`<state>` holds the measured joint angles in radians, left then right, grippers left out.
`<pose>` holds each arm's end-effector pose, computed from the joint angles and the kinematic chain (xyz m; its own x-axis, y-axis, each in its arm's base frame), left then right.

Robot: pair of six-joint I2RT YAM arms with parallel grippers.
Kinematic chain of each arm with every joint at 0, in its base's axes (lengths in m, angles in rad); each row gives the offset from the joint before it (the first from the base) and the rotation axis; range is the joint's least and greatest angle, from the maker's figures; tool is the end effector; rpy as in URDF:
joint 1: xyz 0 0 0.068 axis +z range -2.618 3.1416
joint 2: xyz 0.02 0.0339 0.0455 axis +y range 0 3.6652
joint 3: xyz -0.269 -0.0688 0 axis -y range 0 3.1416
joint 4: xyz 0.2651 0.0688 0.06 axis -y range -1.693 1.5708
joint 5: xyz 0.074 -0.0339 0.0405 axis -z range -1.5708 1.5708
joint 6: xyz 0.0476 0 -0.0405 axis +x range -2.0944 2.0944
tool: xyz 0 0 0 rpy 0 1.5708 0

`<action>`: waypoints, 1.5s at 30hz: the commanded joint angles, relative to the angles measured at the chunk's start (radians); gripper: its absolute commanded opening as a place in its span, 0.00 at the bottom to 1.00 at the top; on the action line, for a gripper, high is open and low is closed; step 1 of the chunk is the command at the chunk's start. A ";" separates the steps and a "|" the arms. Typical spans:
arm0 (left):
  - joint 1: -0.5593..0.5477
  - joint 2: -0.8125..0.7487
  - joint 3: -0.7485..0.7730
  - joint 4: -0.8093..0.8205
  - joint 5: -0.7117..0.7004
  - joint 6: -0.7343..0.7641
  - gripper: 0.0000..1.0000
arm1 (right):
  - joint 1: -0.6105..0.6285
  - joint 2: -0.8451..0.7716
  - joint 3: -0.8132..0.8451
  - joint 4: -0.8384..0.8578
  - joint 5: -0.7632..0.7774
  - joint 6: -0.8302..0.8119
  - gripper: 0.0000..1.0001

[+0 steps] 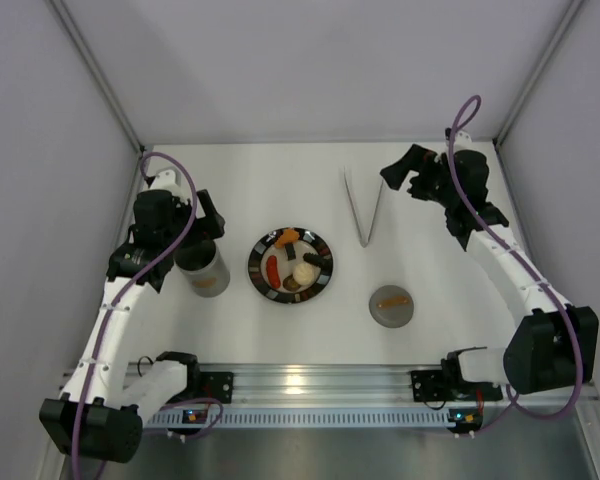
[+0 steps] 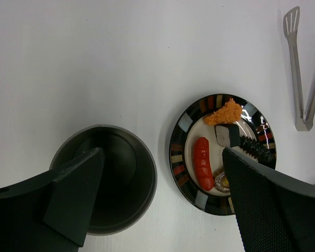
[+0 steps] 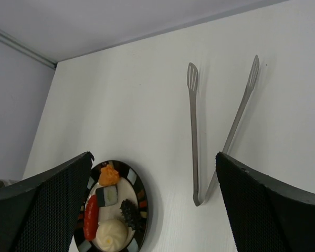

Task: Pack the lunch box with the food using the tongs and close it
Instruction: Pick up the clamp at the center of the board.

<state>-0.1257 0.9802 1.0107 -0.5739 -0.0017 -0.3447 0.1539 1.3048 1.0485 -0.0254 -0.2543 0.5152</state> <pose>0.2356 -0.0297 0.3421 -0.5247 -0.2743 -0.8059 -0.0567 0.9558 -0.2884 0.3305 0.0634 0.3305 -0.4298 0.4159 -0.8014 -0.2016 0.8210 0.5341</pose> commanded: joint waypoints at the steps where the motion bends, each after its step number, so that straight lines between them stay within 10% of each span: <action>1: 0.005 -0.012 0.003 0.063 -0.007 0.006 0.99 | -0.011 -0.009 0.054 -0.042 0.038 -0.029 1.00; 12: 0.005 -0.009 0.003 0.065 -0.004 0.003 0.99 | 0.114 0.322 0.349 -0.286 0.365 -0.182 1.00; 22: 0.005 -0.018 -0.003 0.062 -0.004 0.001 0.99 | 0.159 0.545 0.453 -0.280 0.356 -0.179 0.99; 45: 0.005 -0.018 -0.006 0.063 0.026 -0.004 0.99 | 0.217 0.594 0.400 -0.274 0.365 -0.179 0.99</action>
<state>-0.1257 0.9798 1.0073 -0.5735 0.0040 -0.3454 0.3454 1.8931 1.4414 -0.2993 0.0921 0.3428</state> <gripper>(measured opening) 0.990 0.993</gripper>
